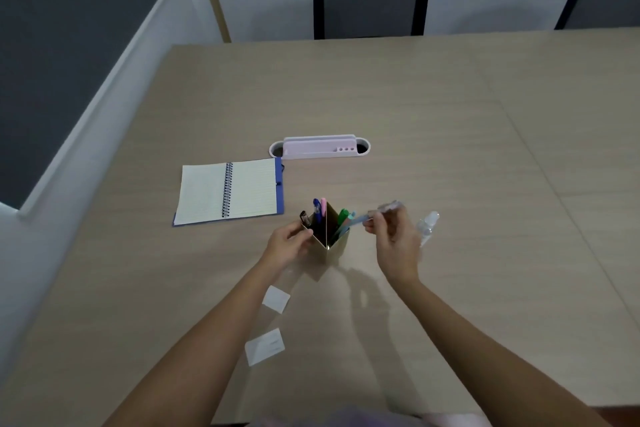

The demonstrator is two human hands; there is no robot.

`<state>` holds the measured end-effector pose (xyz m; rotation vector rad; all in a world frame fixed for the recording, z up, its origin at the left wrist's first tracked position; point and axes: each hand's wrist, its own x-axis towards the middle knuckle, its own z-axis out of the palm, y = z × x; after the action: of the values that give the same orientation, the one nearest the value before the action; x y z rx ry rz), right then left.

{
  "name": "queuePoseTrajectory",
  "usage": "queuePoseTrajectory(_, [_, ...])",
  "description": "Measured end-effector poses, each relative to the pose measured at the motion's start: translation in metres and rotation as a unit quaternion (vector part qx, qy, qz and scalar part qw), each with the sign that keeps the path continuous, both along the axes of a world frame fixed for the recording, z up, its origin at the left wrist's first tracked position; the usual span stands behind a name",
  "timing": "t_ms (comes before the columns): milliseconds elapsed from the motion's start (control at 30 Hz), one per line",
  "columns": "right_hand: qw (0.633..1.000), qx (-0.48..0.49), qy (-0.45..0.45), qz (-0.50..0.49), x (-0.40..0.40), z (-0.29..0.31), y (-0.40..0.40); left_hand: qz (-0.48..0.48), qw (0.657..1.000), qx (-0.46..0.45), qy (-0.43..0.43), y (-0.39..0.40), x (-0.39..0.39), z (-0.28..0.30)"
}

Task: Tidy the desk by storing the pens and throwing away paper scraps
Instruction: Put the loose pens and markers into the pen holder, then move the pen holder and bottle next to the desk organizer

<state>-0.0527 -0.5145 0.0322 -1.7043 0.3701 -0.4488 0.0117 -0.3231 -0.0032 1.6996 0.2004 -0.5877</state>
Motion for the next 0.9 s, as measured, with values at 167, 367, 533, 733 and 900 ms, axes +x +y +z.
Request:
queuePoseTrajectory(167, [0.984,-0.147,0.089,0.051,0.017,-0.027,0.017,-0.030,1.000,0.003,0.001,0.003,0.005,0.002])
queuePoseTrajectory(367, [0.958,-0.216,0.155,0.106,0.034,-0.048,0.027,-0.021,0.999,-0.010,0.038,0.000,0.019,-0.010])
queuePoseTrajectory(533, [0.966,-0.123,0.212,0.082,0.042,-0.058,0.014,0.021,0.990,-0.054,0.128,-0.011,0.035,-0.006])
queuePoseTrajectory(733, [0.940,-0.199,0.246,0.128,0.055,-0.064,0.021,-0.003,0.989,-0.075,0.124,-0.017,0.050,-0.001])
queuePoseTrajectory(900, [0.955,-0.197,0.205,0.091,0.091,-0.045,0.023,-0.023,0.994,-0.076,0.080,-0.026,0.097,0.006])
